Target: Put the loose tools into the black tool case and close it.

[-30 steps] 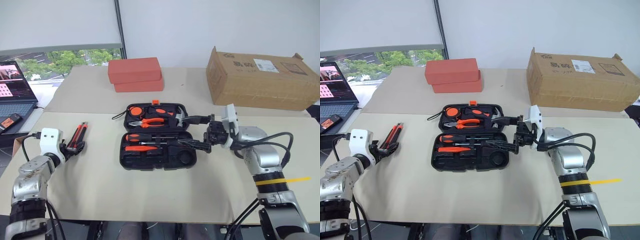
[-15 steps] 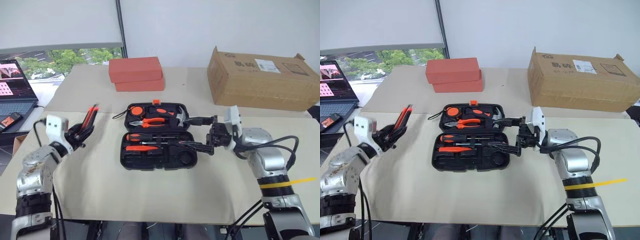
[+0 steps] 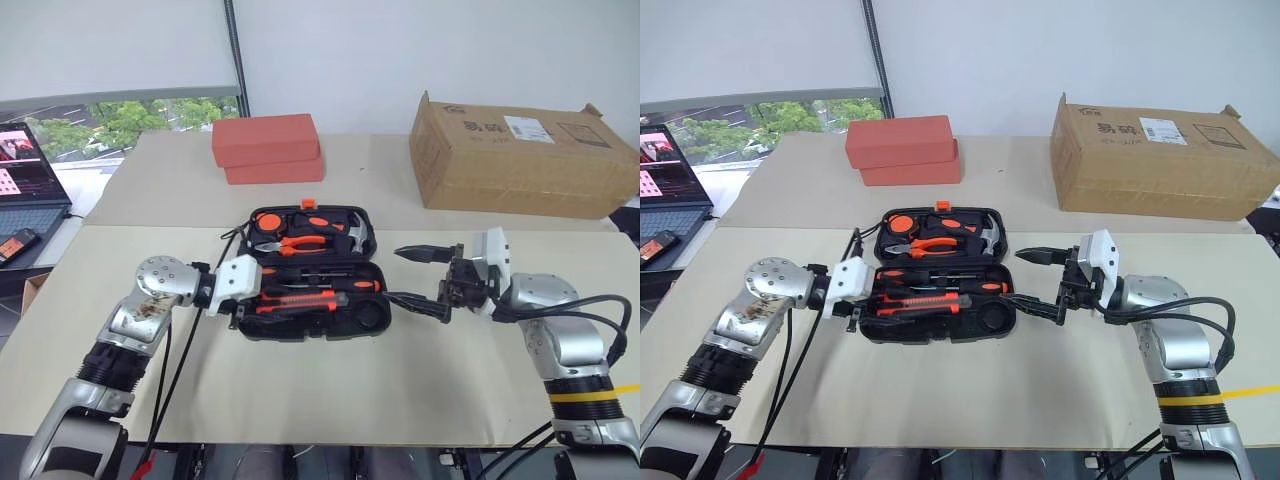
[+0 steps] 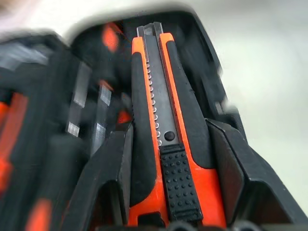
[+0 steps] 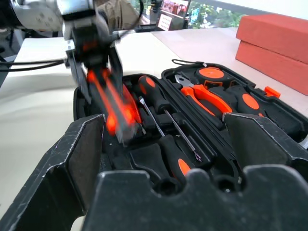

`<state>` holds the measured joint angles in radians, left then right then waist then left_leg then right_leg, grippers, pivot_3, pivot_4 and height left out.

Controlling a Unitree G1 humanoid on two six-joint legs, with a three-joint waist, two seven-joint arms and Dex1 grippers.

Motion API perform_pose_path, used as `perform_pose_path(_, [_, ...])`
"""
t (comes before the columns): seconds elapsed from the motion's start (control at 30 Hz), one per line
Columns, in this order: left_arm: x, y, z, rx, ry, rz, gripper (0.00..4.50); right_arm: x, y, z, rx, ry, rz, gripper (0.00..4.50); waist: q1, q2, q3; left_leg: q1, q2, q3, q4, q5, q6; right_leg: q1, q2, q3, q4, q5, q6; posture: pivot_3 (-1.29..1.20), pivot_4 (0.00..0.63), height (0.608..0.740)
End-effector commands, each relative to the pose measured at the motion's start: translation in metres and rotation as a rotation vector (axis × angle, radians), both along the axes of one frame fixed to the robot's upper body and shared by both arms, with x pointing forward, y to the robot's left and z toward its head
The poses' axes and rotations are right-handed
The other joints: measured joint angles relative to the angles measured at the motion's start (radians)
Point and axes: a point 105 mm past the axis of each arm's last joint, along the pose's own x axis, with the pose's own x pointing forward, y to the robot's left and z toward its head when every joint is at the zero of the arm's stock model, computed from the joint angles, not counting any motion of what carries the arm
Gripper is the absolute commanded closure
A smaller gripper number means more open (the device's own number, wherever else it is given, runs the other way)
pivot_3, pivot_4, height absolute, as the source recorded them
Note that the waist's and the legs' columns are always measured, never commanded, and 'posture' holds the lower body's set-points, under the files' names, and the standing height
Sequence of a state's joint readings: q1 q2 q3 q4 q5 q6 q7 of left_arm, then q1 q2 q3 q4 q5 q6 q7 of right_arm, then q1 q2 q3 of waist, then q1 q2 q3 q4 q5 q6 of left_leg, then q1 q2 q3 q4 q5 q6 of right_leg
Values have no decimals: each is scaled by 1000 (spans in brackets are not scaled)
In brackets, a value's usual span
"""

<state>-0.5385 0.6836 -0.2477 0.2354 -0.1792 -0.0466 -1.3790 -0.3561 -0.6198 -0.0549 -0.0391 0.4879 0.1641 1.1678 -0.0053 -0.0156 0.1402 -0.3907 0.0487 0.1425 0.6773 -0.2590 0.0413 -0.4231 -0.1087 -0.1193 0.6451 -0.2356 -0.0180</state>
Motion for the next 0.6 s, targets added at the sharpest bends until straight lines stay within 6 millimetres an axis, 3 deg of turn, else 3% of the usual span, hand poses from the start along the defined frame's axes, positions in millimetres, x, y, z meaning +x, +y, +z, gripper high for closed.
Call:
perform_pose_path(0.03, [1, -3, 7, 39, -33, -61, 2718, -4, 2, 13, 15, -50, -5, 0, 3, 0, 0, 0, 0, 0, 0, 0, 0, 0, 0, 0, 0, 0, 0, 0, 150, 711])
perform_pose_path(0.33, [5, -8, 1, 35, -1, -62, 2718, 0, 3, 18, 15, -58, -8, 0, 7, 0, 0, 0, 0, 0, 1, 0, 0, 0, 0, 0, -1, 0, 0, 0, 150, 711])
perform_pose_path(0.4, [8, -12, 6, 1, -23, -46, 1715, 0, 4, 18, 17, -60, -8, 0, 7, 0, 0, 0, 0, 0, 1, 0, 0, 1, 0, 0, 0, 0, 0, 0, 150, 711])
perform_pose_path(0.43, [11, -14, 10, -20, -47, -35, 1605, 1, 3, 19, 17, -61, -8, 0, 7, 0, 0, 0, 0, 0, 1, 0, 0, 1, 0, 0, 0, 0, 0, 0, 150, 711])
perform_pose_path(0.53, [6, -18, 29, -126, -29, -52, 597, 1, 3, 18, 15, -62, -10, 0, 8, 0, 0, 0, 0, 0, 1, 0, 0, 1, 0, 0, 0, 0, 0, 0, 150, 711])
perform_pose_path(0.6, [0, -19, 47, -212, 12, -67, 597, 0, 3, 17, 13, -61, -9, 0, 6, 0, 0, -1, 0, 0, 1, 0, 0, 0, 0, 0, 0, 0, 0, 0, 150, 711])
